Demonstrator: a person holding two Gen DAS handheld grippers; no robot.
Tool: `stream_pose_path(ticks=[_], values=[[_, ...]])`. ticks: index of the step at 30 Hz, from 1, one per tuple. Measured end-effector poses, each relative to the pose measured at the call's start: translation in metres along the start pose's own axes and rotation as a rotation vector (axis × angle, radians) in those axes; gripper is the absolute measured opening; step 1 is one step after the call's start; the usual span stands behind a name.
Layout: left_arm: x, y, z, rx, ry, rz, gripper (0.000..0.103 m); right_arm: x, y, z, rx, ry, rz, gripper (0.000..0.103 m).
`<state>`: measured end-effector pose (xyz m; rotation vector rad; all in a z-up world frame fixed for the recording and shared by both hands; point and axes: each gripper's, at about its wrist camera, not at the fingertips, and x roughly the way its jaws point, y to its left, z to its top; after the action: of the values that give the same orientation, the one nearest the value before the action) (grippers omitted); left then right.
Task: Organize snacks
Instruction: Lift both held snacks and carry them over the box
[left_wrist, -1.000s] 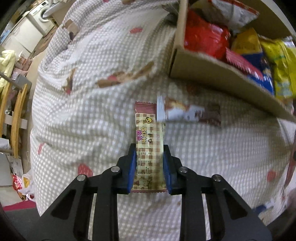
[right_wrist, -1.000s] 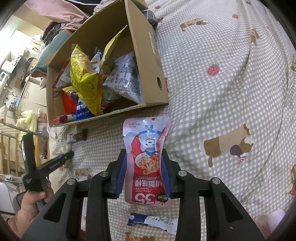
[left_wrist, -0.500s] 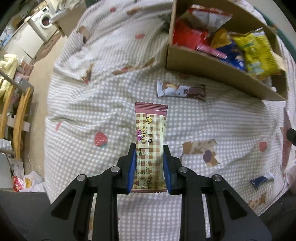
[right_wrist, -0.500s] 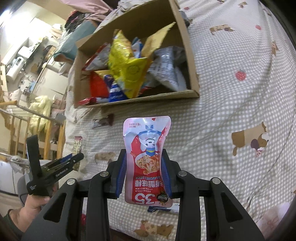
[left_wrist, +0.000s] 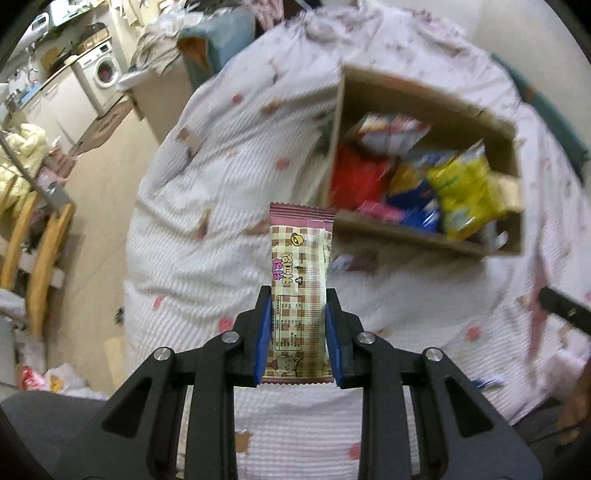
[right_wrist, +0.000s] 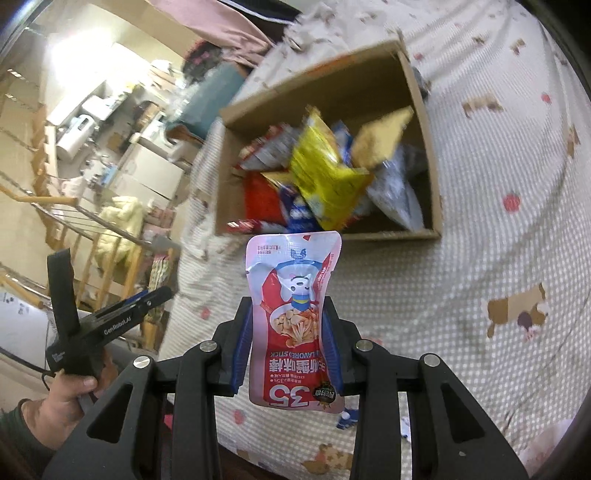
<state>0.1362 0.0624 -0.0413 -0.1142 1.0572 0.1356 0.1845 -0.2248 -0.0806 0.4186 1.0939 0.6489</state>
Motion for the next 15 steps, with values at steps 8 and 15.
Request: stream_pose_path(ticks=[8,15], values=[[-0.006,-0.021,0.038,0.029,-0.088,-0.059,0.023,-0.03,0.012,0.014,-0.029,-0.184,0.038,0.036],[0.013,-0.041,0.065,0.074,-0.095,-0.063,0.023,-0.046,-0.003,0.032,0.042,-0.294,-0.005,0.036]])
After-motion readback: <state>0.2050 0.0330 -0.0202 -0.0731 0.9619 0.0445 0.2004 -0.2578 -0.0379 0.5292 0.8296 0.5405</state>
